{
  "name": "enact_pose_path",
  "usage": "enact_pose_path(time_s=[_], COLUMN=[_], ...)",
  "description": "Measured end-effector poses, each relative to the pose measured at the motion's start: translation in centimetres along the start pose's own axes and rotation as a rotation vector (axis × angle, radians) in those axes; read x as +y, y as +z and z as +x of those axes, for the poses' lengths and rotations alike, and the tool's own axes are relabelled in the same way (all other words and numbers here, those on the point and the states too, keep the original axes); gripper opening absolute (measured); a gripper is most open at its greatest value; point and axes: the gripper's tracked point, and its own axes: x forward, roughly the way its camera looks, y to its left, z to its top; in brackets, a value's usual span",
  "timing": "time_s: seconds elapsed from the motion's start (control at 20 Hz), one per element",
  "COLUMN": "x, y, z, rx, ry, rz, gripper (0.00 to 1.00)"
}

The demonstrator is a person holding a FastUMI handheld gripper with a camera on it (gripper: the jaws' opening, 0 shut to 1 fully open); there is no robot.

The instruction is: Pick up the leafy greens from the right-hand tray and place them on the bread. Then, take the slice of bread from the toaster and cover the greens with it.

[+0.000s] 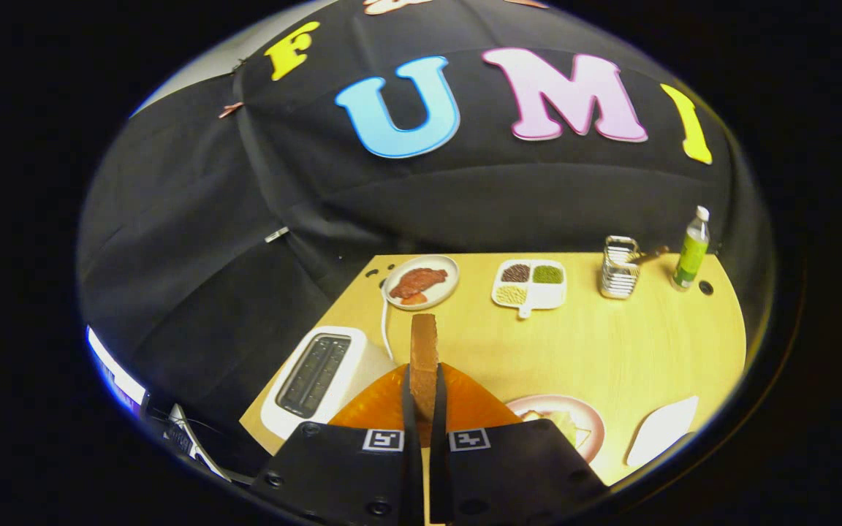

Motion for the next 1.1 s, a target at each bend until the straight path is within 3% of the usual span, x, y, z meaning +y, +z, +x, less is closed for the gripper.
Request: enact_pose_path(time_s=[0.7, 0.95, 1.1], x=[-12.3, -15.7, -16.9], y=[-9.6, -11.9, -13.5], z=[1.9, 0.7, -0.6], rx=[0.12, 0.162, 0.194], ry=[-0.123, -0.226, -0.296], rz=[0.297, 0.339, 0.271], gripper=[0.08, 0.27, 0.59])
